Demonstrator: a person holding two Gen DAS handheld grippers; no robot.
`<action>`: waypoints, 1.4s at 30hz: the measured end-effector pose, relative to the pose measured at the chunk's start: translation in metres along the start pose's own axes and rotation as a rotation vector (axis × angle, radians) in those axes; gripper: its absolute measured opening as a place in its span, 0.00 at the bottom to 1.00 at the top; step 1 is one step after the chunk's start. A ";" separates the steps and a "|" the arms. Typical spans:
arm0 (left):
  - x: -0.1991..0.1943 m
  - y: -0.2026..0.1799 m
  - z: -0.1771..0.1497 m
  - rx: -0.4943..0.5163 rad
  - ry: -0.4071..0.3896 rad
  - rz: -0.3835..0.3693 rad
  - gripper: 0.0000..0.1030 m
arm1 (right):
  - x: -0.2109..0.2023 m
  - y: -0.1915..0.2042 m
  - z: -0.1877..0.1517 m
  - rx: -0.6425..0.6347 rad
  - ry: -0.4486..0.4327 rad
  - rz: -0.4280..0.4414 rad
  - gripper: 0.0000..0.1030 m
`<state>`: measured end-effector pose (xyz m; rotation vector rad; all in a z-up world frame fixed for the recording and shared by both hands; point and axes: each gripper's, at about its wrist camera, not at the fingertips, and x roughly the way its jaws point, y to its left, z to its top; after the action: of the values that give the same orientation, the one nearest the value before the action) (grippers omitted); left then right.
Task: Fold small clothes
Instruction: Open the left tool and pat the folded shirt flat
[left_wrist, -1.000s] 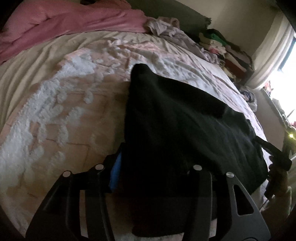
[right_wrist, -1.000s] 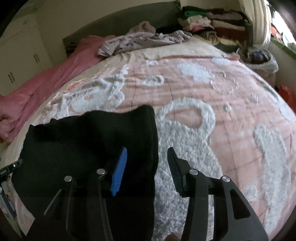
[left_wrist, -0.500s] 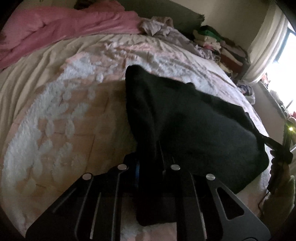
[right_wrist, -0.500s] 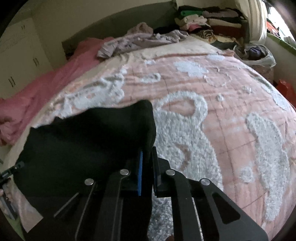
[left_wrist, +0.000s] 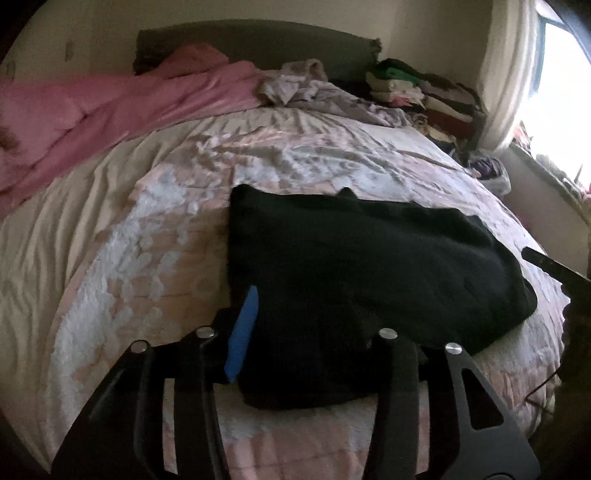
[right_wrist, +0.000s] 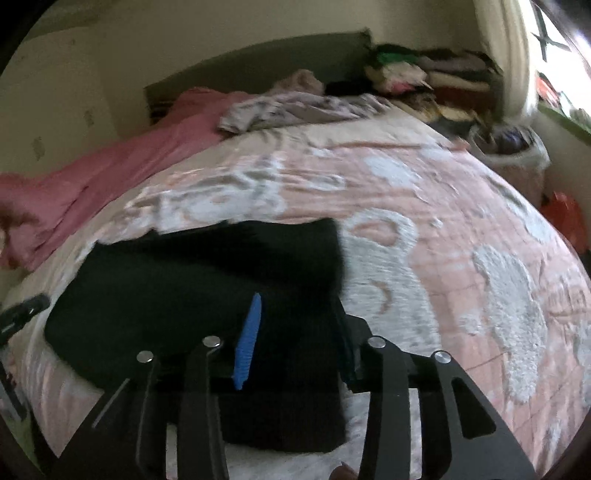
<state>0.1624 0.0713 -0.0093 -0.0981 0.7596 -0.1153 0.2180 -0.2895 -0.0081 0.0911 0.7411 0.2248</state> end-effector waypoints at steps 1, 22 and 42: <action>0.001 -0.006 -0.002 0.009 0.006 -0.005 0.40 | -0.001 0.008 -0.001 -0.017 0.002 0.013 0.41; 0.025 -0.030 -0.035 0.074 0.117 0.041 0.47 | 0.027 0.036 -0.043 -0.013 0.169 -0.015 0.48; 0.005 -0.035 -0.039 0.060 0.105 0.022 0.58 | -0.007 0.039 -0.043 0.032 0.090 -0.007 0.81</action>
<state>0.1364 0.0343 -0.0366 -0.0268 0.8613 -0.1227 0.1772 -0.2527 -0.0286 0.1095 0.8346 0.2113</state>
